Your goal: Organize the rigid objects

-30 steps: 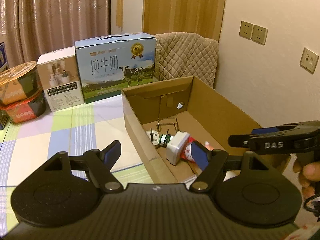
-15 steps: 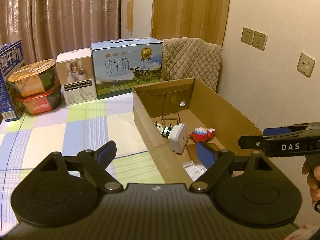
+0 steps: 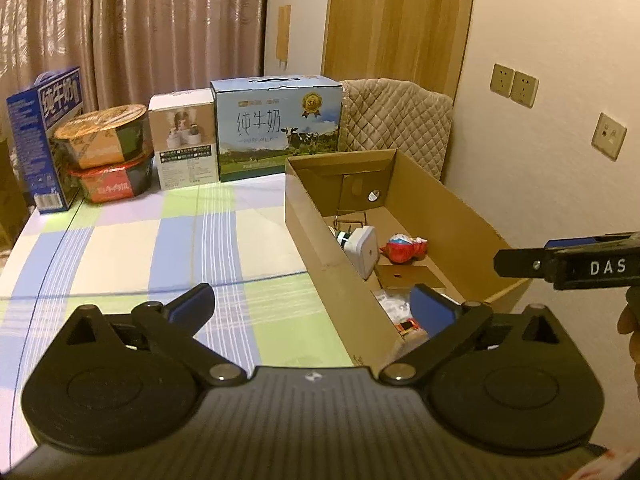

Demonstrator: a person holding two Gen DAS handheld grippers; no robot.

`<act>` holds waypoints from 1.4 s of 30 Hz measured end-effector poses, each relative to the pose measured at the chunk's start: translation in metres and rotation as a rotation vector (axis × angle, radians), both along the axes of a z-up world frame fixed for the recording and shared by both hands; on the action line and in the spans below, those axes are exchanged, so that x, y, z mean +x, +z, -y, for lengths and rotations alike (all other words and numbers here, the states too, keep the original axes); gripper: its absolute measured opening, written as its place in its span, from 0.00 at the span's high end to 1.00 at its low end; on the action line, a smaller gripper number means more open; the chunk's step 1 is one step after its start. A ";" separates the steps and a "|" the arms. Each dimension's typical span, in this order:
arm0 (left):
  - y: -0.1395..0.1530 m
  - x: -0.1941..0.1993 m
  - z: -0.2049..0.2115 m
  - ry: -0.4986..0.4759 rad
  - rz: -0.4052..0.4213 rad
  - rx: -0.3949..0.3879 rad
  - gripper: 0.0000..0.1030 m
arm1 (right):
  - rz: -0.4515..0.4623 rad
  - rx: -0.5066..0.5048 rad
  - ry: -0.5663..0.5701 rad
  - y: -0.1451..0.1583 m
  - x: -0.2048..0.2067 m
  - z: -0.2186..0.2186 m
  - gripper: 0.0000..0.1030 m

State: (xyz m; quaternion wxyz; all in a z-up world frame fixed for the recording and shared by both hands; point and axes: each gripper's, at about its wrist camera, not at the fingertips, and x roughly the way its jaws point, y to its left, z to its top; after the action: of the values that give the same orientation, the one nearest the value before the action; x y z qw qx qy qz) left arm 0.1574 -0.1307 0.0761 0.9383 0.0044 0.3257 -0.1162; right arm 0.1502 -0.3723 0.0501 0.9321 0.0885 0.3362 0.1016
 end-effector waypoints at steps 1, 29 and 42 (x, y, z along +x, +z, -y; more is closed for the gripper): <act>0.000 -0.004 -0.001 0.006 0.000 -0.002 0.01 | 0.004 0.000 -0.001 0.002 -0.004 0.000 0.14; -0.008 -0.146 -0.009 0.128 -0.123 -0.065 0.01 | -0.017 -0.034 -0.014 -0.009 -0.164 0.001 0.05; -0.014 -0.157 -0.011 0.146 -0.112 -0.030 0.01 | -0.029 -0.048 0.023 -0.016 -0.171 -0.017 0.05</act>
State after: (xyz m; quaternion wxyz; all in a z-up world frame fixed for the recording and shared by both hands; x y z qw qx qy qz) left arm 0.0006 -0.1200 0.0619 0.9244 -0.0398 0.3756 -0.0525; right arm -0.0203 -0.3554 0.0341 0.9277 0.0635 0.3532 0.1028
